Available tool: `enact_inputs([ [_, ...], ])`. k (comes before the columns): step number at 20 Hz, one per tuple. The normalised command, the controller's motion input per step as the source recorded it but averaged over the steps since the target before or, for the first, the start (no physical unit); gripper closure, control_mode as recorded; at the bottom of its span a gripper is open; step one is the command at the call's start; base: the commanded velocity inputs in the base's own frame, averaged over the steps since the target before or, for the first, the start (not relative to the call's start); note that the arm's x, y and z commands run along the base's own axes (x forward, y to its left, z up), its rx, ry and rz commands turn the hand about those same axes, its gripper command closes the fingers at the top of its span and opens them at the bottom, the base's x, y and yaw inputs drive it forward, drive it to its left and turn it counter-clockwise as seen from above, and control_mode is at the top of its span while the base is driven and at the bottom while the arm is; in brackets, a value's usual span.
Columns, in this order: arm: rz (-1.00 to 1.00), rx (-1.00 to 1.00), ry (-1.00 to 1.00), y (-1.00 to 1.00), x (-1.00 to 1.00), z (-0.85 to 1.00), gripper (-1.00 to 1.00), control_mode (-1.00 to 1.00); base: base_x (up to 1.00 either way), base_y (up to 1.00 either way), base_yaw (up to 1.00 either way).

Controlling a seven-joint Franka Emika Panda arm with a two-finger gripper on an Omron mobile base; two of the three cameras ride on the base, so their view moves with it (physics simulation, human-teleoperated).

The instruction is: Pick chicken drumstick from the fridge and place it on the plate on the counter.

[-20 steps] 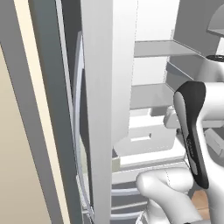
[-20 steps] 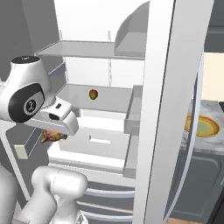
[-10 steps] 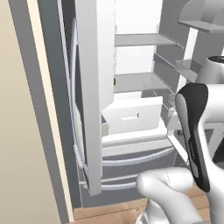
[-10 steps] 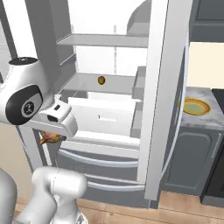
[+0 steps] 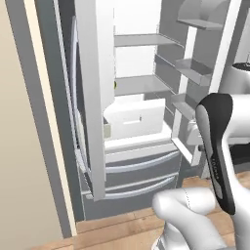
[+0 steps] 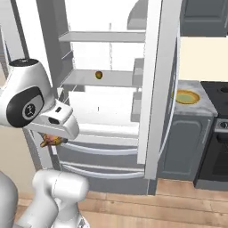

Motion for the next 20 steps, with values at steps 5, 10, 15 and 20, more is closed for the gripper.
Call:
enact_inputs([
  [5,0.00,0.00,0.00,0.00,0.00,0.00,1.00,1.00,-0.42,0.13,-0.45],
  [10,0.00,0.00,0.00,0.00,0.00,0.00,1.00,1.00,-0.38,0.07,-0.63],
  [15,0.00,0.00,0.00,0.00,0.00,0.00,1.00,1.00,-0.38,0.00,-0.67],
  [20,0.00,0.00,0.00,0.00,0.00,0.00,1.00,1.00,-0.34,0.00,-0.65],
])
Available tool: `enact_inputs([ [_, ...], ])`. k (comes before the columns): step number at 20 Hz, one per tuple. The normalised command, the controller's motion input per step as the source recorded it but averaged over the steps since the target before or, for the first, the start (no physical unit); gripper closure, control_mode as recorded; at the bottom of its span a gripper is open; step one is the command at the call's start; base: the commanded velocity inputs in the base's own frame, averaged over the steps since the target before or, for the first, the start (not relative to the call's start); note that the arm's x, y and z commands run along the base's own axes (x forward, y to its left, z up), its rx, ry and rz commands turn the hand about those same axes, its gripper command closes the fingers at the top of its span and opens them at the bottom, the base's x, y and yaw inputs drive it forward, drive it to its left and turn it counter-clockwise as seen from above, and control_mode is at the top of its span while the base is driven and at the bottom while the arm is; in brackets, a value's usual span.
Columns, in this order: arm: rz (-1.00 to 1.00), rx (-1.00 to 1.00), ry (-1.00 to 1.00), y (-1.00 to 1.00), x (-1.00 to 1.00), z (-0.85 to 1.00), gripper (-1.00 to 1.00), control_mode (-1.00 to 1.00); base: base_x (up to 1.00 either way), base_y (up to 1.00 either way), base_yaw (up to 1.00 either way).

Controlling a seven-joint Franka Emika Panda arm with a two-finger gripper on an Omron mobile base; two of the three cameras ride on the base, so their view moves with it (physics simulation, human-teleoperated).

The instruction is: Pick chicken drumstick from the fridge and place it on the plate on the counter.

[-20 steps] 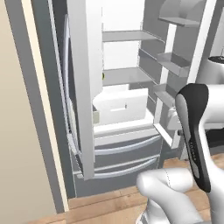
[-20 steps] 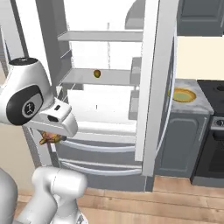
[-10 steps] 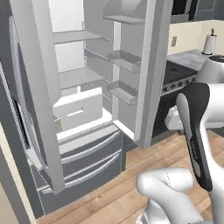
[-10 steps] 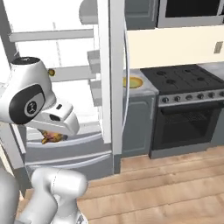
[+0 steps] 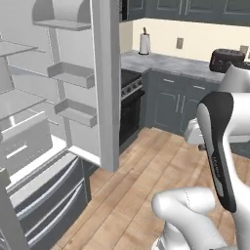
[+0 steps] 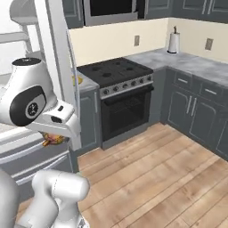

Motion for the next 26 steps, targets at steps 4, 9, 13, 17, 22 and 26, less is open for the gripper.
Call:
enact_inputs([
  [4,0.00,0.00,0.00,0.00,0.00,0.00,1.00,1.00,-0.04,-0.08,-0.57],
  [9,0.00,0.00,0.00,0.00,0.00,0.00,1.00,1.00,0.25,-0.28,-0.47],
  [13,0.00,0.00,0.00,0.00,0.00,0.00,1.00,1.00,0.81,-0.30,-0.25],
  [17,0.00,0.00,0.00,0.00,0.00,0.00,1.00,1.00,1.00,-0.33,-0.07],
  [22,0.00,0.00,0.00,0.00,0.00,0.00,1.00,1.00,0.96,-0.26,0.00],
  [26,0.00,0.00,0.00,0.00,0.00,0.00,1.00,1.00,0.63,-0.19,0.26],
])
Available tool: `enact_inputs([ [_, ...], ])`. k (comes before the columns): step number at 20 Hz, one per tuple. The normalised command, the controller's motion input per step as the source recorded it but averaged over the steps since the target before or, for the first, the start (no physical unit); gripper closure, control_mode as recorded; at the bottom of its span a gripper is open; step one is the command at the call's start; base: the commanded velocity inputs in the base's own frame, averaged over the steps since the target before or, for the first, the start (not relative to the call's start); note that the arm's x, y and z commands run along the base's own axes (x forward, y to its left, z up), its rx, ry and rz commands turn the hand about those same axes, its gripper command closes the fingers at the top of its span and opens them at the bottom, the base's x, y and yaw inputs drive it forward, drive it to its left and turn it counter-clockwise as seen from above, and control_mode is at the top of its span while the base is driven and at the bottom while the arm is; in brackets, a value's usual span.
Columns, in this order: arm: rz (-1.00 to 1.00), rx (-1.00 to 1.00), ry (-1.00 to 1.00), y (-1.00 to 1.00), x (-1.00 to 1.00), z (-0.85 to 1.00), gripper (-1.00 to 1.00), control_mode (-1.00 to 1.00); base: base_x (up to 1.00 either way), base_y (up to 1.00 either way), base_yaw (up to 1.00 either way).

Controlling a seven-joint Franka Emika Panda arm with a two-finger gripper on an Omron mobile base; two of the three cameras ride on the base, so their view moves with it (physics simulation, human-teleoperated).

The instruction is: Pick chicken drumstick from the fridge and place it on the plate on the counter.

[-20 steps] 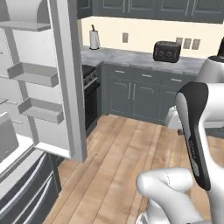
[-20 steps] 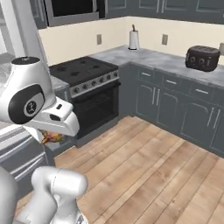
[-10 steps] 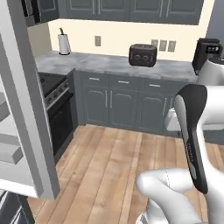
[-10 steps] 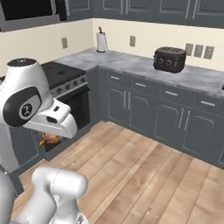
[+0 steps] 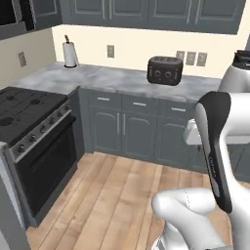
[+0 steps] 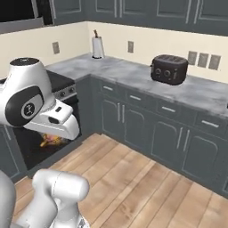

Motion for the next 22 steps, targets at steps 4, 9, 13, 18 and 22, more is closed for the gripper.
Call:
enact_inputs([
  [4,0.00,0.00,0.00,0.00,0.00,0.00,1.00,1.00,0.63,-0.23,0.59],
  [9,0.00,0.00,0.00,0.00,0.00,0.00,1.00,1.00,0.77,-0.18,0.82],
  [13,0.00,0.00,0.00,0.00,0.00,0.00,1.00,1.00,0.86,-0.13,0.81],
  [18,0.00,0.00,0.00,0.00,0.00,0.00,1.00,1.00,0.83,-0.26,0.78],
  [22,0.00,0.00,0.00,0.00,0.00,0.00,1.00,1.00,0.89,-0.32,0.74],
])
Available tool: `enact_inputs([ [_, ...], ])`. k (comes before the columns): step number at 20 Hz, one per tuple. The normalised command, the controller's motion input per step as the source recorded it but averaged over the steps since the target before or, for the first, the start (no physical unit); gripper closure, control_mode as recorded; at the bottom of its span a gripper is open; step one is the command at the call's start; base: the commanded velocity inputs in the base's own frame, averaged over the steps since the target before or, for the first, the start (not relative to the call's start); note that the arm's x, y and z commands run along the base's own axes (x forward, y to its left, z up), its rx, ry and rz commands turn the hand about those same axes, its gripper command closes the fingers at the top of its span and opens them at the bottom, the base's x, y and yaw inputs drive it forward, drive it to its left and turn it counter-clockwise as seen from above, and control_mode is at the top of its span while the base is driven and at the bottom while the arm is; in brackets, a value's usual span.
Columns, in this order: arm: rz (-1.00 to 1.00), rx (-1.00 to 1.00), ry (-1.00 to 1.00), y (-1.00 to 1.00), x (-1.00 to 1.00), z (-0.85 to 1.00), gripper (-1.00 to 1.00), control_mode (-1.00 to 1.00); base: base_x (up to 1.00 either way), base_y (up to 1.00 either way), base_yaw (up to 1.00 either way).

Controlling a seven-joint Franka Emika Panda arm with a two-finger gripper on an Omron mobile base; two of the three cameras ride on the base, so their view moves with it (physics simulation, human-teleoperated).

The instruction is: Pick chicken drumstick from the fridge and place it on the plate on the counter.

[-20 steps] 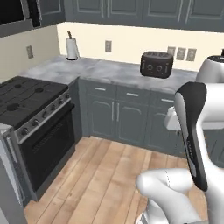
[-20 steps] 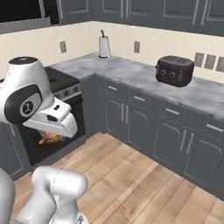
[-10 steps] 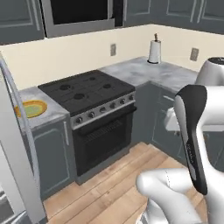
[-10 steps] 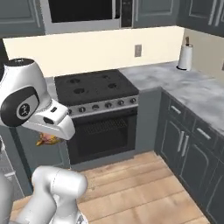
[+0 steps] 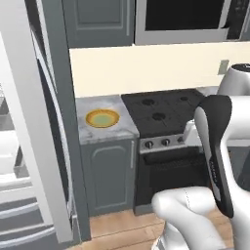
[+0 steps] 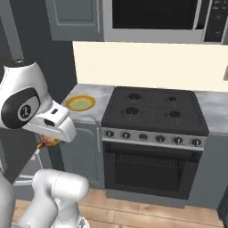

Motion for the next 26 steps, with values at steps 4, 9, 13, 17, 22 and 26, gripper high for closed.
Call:
enact_inputs([
  [4,0.00,0.00,0.00,0.00,0.00,0.00,1.00,1.00,0.81,-0.70,0.50],
  [9,0.00,0.00,0.00,0.00,0.00,0.00,1.00,1.00,0.67,-0.56,0.29],
  [13,0.00,0.00,0.00,0.00,0.00,0.00,1.00,1.00,0.62,-0.26,0.06],
  [17,0.00,0.00,0.00,0.00,0.00,0.00,1.00,1.00,0.73,-0.18,0.03],
  [22,0.00,0.00,0.00,0.00,0.00,0.00,1.00,1.00,0.66,-0.11,0.03],
  [26,0.00,0.00,0.00,0.00,0.00,0.00,1.00,1.00,0.48,-0.01,0.04],
])
